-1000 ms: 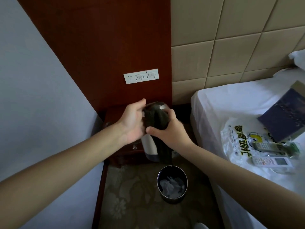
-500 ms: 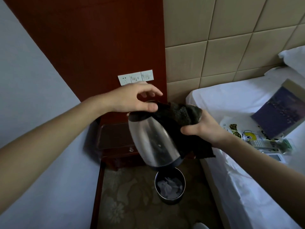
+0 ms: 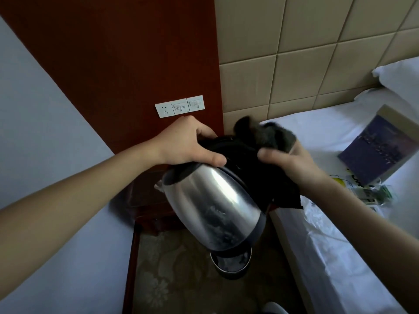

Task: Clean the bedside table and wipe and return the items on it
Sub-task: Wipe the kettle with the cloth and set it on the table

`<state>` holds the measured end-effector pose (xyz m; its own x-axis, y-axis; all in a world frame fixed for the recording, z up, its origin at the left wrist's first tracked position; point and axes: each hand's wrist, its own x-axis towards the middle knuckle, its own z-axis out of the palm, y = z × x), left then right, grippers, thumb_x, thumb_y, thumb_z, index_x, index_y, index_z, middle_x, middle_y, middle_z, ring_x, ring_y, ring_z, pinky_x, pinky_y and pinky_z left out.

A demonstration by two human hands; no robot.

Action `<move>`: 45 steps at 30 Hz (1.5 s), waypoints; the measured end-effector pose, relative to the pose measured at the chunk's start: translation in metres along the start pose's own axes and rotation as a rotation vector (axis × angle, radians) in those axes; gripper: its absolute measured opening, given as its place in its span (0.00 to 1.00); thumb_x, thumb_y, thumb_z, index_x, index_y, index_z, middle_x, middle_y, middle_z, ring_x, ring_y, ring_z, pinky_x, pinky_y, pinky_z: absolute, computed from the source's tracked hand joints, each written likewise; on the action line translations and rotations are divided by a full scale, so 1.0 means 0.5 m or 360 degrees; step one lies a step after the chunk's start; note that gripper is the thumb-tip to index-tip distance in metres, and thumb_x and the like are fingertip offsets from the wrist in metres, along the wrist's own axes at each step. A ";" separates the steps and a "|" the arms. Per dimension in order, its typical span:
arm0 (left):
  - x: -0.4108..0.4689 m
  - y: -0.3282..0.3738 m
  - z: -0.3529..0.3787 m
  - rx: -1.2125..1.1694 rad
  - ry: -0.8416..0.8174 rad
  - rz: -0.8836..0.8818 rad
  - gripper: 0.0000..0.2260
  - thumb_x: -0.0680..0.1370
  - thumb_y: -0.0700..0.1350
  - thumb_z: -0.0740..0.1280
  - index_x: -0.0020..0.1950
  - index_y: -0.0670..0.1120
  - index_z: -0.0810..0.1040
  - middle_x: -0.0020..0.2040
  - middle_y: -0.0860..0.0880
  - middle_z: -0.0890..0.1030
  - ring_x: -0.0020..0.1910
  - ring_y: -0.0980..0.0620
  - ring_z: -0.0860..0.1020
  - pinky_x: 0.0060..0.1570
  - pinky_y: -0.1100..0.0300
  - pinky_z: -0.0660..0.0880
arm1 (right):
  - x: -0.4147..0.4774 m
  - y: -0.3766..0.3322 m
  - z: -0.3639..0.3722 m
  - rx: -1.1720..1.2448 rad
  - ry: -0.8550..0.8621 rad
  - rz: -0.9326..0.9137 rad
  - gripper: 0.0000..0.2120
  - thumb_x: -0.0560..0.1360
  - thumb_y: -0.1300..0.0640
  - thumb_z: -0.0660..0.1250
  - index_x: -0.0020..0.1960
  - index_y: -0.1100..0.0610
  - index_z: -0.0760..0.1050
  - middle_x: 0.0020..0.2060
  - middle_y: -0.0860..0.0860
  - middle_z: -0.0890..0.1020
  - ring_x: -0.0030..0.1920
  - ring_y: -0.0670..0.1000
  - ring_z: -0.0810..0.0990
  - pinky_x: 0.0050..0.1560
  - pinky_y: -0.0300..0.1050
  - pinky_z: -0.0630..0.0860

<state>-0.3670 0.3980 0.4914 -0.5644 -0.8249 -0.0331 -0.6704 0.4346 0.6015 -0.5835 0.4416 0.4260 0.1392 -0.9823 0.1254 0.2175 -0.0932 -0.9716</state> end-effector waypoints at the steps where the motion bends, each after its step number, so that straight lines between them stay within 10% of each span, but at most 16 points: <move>1: -0.006 -0.003 0.000 -0.0025 0.0066 -0.0018 0.12 0.64 0.50 0.77 0.45 0.49 0.84 0.39 0.53 0.84 0.40 0.60 0.81 0.41 0.70 0.74 | 0.000 0.000 -0.003 0.0176 0.0275 0.0023 0.08 0.70 0.66 0.68 0.46 0.56 0.74 0.31 0.44 0.83 0.35 0.43 0.82 0.35 0.36 0.77; 3: -0.019 0.000 0.002 -0.0086 0.0178 -0.0039 0.11 0.65 0.49 0.77 0.45 0.47 0.84 0.38 0.53 0.84 0.39 0.59 0.81 0.41 0.69 0.74 | 0.001 -0.007 -0.010 0.0222 0.0686 0.0016 0.05 0.74 0.64 0.64 0.47 0.55 0.76 0.33 0.45 0.83 0.35 0.43 0.82 0.36 0.38 0.77; 10: -0.018 0.045 -0.019 0.0001 0.0351 -0.0041 0.12 0.62 0.50 0.77 0.43 0.49 0.84 0.37 0.57 0.83 0.38 0.62 0.80 0.37 0.71 0.73 | 0.006 -0.062 0.070 -0.0392 0.0196 -0.0268 0.13 0.73 0.43 0.57 0.49 0.48 0.77 0.47 0.47 0.82 0.53 0.45 0.79 0.56 0.41 0.72; 17: -0.024 0.053 -0.018 -0.0104 0.0506 -0.0164 0.09 0.62 0.47 0.79 0.38 0.47 0.83 0.33 0.54 0.83 0.36 0.60 0.81 0.39 0.63 0.76 | 0.034 -0.048 0.117 -0.1770 0.0462 -0.1067 0.17 0.77 0.47 0.54 0.60 0.47 0.76 0.56 0.51 0.76 0.54 0.58 0.71 0.54 0.53 0.70; 23: -0.042 0.047 -0.054 -0.0214 0.0671 -0.0306 0.10 0.64 0.49 0.77 0.43 0.52 0.83 0.37 0.58 0.82 0.35 0.64 0.80 0.39 0.63 0.75 | -0.004 0.034 0.025 -0.0790 0.0297 -0.0523 0.22 0.75 0.52 0.61 0.68 0.50 0.66 0.57 0.38 0.73 0.60 0.40 0.73 0.59 0.34 0.69; 31: -0.045 0.076 -0.064 -0.0393 0.0739 -0.0421 0.05 0.67 0.47 0.76 0.38 0.48 0.83 0.27 0.55 0.81 0.27 0.60 0.78 0.28 0.67 0.73 | 0.067 -0.063 0.003 -0.0948 -0.0193 -0.0415 0.25 0.70 0.50 0.67 0.64 0.55 0.67 0.50 0.46 0.77 0.46 0.37 0.76 0.51 0.30 0.72; 40: -0.059 0.091 -0.083 -0.0385 0.0506 -0.0260 0.17 0.66 0.53 0.70 0.41 0.39 0.80 0.51 0.32 0.79 0.42 0.43 0.79 0.44 0.55 0.74 | 0.077 -0.083 0.028 -0.0978 0.0043 -0.0832 0.21 0.72 0.58 0.66 0.64 0.57 0.67 0.52 0.41 0.73 0.52 0.34 0.73 0.57 0.32 0.68; 45: -0.064 0.064 -0.085 -0.0685 0.0840 -0.0400 0.13 0.75 0.44 0.68 0.30 0.49 0.79 0.41 0.46 0.84 0.41 0.48 0.81 0.49 0.52 0.76 | 0.038 -0.045 0.026 -0.0963 0.0395 -0.0707 0.17 0.75 0.60 0.63 0.64 0.54 0.71 0.55 0.45 0.76 0.57 0.45 0.74 0.58 0.35 0.70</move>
<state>-0.3499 0.4227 0.5459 -0.0378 -0.9929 0.1127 -0.4386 0.1178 0.8909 -0.5730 0.4271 0.4528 -0.0724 -0.8332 0.5482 -0.3710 -0.4877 -0.7903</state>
